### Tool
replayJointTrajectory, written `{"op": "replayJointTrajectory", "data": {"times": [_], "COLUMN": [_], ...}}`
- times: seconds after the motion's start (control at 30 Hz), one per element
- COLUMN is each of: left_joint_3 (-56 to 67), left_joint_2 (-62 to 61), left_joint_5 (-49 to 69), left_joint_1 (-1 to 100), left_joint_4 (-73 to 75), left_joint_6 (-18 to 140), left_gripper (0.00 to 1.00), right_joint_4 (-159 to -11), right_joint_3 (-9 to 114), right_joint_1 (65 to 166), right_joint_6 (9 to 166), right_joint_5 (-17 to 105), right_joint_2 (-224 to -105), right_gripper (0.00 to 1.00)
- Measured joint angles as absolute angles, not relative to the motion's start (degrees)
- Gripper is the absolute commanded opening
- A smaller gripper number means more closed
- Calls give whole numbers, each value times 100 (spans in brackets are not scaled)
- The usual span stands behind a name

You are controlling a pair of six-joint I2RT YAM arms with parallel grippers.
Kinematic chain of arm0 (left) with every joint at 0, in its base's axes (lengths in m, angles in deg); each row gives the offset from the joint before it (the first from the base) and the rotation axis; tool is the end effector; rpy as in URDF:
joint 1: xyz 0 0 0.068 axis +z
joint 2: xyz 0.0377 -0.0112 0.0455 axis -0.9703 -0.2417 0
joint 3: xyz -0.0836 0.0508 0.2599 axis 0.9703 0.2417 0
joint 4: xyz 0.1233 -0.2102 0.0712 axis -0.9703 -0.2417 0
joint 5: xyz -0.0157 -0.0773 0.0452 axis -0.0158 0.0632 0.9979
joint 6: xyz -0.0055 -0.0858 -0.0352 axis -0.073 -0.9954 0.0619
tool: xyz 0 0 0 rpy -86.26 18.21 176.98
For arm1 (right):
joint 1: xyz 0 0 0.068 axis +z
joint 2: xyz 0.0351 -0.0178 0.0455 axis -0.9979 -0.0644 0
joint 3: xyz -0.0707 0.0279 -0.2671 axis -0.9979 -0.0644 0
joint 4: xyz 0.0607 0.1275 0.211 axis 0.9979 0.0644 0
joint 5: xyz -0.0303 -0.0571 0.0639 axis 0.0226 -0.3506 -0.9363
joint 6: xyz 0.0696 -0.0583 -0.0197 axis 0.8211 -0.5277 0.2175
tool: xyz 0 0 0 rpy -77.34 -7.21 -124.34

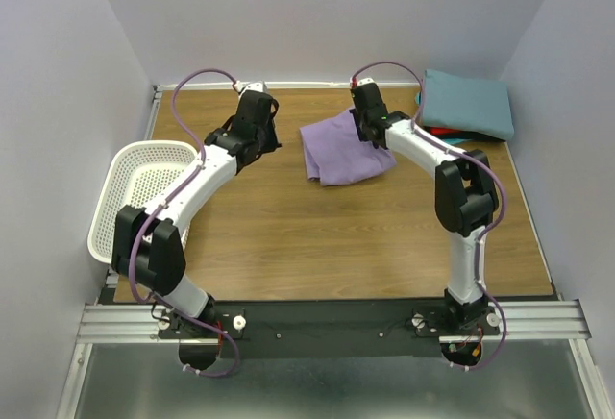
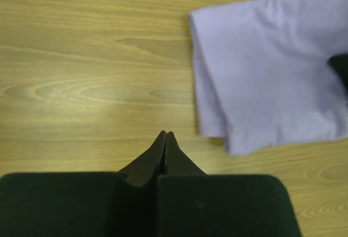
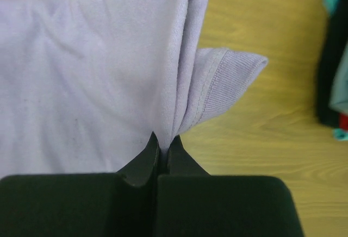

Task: Fold and stack the t-shirts
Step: Neatly place the folded tshirt to the corner

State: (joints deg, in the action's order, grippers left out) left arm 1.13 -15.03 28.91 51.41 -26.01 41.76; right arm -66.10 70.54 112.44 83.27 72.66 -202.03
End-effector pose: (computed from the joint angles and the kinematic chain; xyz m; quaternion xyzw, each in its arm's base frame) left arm 0.3583 -0.1470 0.2888 -0.0920 0.8927 -0.1279 0.4223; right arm 0.4602 0.1925 0.1943 -0.1193 0.9028 -0.0695 0.4074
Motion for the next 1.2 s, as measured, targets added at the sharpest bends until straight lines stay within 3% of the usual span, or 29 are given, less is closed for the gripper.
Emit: {"op": "replayJointTrajectory", "data": {"times": [0.5, 1.2], "left_joint_3": [1433, 2255], "left_joint_2": [-560, -279], "left_joint_5": [2646, 2401], "left_joint_1": [5207, 5207], "left_joint_4": [-2708, -2302], "left_joint_6": [5046, 5319], "left_gripper": [0, 0], "right_joint_4": [-6402, -5968], "right_joint_3": [8753, 10580], "right_joint_1": [10411, 9825], "right_joint_6": [6270, 5536], "right_joint_5": [7784, 7828], "right_joint_2": [-20269, -20666], "right_gripper": [0, 0]}}
